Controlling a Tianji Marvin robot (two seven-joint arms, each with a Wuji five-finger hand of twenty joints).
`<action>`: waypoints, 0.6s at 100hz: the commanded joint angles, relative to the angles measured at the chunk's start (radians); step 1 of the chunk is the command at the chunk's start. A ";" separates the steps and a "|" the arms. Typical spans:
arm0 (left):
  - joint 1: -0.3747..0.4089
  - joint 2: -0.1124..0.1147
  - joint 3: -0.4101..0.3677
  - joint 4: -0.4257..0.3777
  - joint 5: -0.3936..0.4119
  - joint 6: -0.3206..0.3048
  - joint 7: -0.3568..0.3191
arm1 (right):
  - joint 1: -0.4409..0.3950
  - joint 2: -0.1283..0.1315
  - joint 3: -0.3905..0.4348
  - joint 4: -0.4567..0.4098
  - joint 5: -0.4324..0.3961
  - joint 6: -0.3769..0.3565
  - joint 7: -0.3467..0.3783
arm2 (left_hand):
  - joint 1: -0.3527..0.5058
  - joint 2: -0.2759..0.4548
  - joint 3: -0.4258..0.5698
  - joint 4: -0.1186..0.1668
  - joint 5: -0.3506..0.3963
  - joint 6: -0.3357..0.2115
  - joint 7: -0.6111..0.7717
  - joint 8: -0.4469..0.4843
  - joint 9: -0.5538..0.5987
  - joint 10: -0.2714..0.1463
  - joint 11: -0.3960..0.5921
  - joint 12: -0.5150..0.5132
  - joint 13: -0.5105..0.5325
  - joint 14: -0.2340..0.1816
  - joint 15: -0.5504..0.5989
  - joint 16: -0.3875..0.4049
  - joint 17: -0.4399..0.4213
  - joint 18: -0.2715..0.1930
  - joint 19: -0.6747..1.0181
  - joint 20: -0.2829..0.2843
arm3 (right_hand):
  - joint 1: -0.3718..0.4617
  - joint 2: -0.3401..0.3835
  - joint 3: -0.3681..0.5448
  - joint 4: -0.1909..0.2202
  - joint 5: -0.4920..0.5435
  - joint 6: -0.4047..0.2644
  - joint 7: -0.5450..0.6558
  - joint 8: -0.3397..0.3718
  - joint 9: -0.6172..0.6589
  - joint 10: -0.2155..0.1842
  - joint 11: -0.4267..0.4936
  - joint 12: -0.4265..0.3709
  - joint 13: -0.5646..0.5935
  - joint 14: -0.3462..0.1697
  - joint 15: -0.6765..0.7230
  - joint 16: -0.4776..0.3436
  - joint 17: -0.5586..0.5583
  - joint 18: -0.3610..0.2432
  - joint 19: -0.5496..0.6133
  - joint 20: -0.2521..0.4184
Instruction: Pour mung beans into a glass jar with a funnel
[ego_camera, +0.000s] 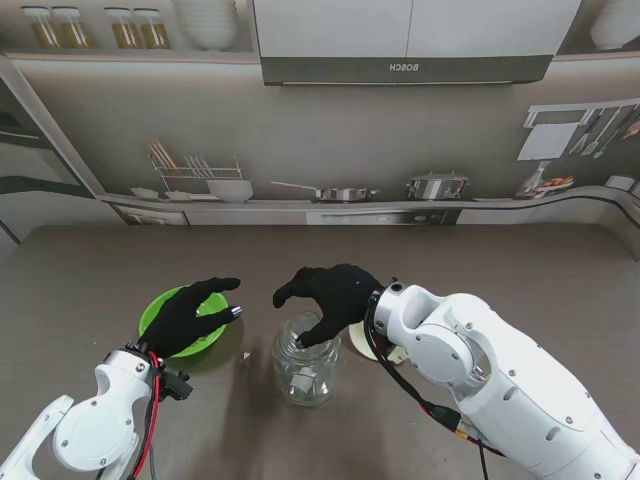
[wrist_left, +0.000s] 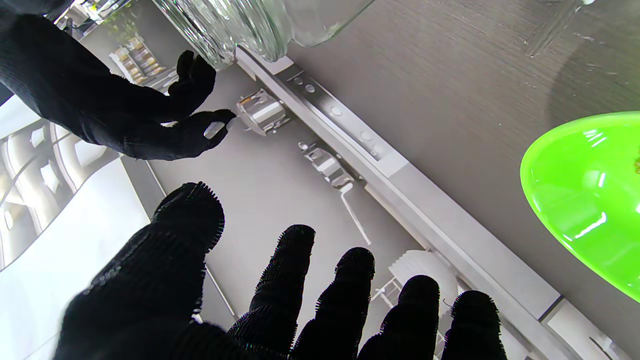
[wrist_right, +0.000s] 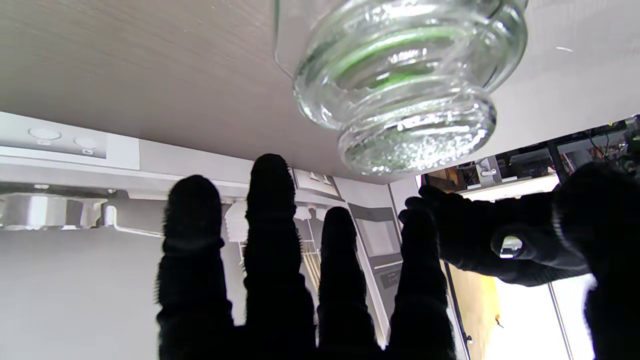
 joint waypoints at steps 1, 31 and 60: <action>0.004 -0.001 -0.001 -0.008 -0.005 -0.002 -0.020 | -0.005 0.002 -0.005 0.006 -0.003 -0.008 0.021 | 0.006 0.056 -0.019 0.020 -0.012 -0.030 -0.012 -0.003 0.011 -0.011 0.002 0.009 -0.012 -0.007 -0.010 -0.005 -0.015 -0.030 -0.022 0.011 | 0.002 -0.035 0.021 0.037 -0.033 -0.023 0.016 0.044 -0.029 0.023 0.028 0.022 0.029 -0.018 0.036 0.022 0.010 -0.010 0.035 0.025; 0.005 -0.001 -0.001 -0.010 -0.007 0.000 -0.020 | -0.006 0.004 -0.024 0.038 -0.031 -0.029 0.006 | 0.007 0.055 -0.019 0.021 -0.011 -0.029 -0.011 -0.003 0.012 -0.011 0.002 0.009 -0.012 -0.005 -0.010 -0.005 -0.014 -0.029 -0.022 0.012 | 0.044 -0.068 0.025 0.064 -0.065 -0.026 0.102 0.111 -0.030 0.020 0.112 0.090 0.055 -0.028 0.095 0.052 0.042 -0.010 0.050 0.027; 0.004 -0.001 0.000 -0.010 -0.008 0.005 -0.024 | -0.004 -0.001 -0.043 0.071 -0.055 -0.043 -0.044 | 0.005 0.056 -0.019 0.021 -0.012 -0.031 -0.012 -0.003 0.011 -0.013 0.002 0.010 -0.011 -0.005 -0.010 -0.005 -0.015 -0.029 -0.022 0.011 | 0.092 -0.105 0.033 0.074 -0.090 -0.022 0.233 0.117 -0.024 0.002 0.165 0.124 0.099 -0.045 0.121 0.058 0.083 -0.014 0.076 0.025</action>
